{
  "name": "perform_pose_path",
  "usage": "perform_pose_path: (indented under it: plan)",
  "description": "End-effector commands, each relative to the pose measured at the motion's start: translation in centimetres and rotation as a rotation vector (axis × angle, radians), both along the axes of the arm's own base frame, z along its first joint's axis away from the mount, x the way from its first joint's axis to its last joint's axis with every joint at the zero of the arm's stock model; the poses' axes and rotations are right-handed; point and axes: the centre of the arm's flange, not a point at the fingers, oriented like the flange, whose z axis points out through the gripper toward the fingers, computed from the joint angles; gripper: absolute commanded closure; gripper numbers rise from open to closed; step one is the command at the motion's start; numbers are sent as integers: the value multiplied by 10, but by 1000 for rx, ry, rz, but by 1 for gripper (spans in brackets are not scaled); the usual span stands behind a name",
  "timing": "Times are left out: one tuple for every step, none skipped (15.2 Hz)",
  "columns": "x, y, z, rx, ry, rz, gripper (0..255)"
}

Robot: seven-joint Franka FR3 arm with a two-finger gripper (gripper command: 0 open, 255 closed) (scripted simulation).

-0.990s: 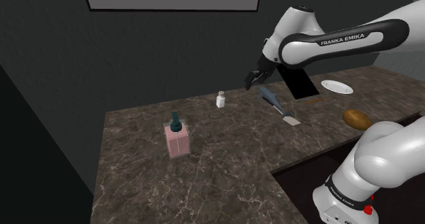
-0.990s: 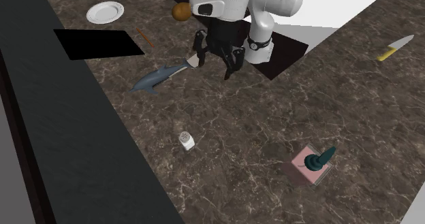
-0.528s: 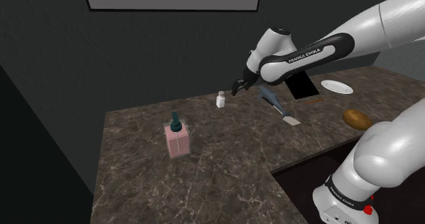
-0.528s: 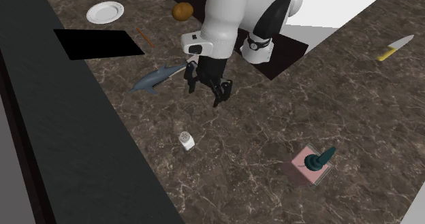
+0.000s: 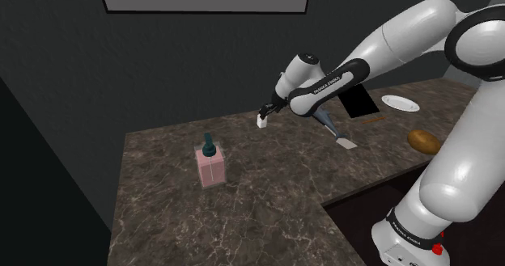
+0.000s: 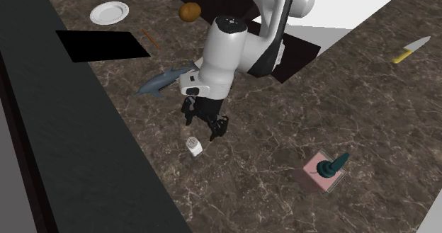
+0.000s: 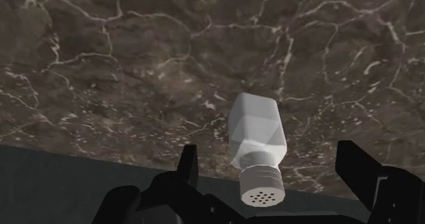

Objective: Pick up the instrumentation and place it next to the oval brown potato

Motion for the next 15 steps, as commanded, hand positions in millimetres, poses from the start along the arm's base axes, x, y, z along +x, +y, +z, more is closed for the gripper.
perform_pose_path:
  plan:
    - [18,2,-13,-4,-15,1,0]
    - [20,1,-18,-4,-15,1,0]
    - [23,1,-22,-4,-15,1,0]
    - [25,1,-27,-4,-15,1,0]
    - [27,1,-32,-4,-15,1,0]
    - [30,1,-36,-4,-15,1,0]
    - [32,1,-41,-4,-15,1,0]
    - [35,0,-46,-4,-15,1,0]
    - [36,0,-49,-4,-15,1,0]
    - [36,0,-49,-4,-15,1,0]
    - [36,0,-49,-4,-15,1,0]
    - [36,0,-49,-4,-15,1,0]
    - [36,0,-49,-4,-15,1,0]
    - [36,0,-49,-4,-15,1,0]
    - [36,0,-49,-4,-15,1,0]
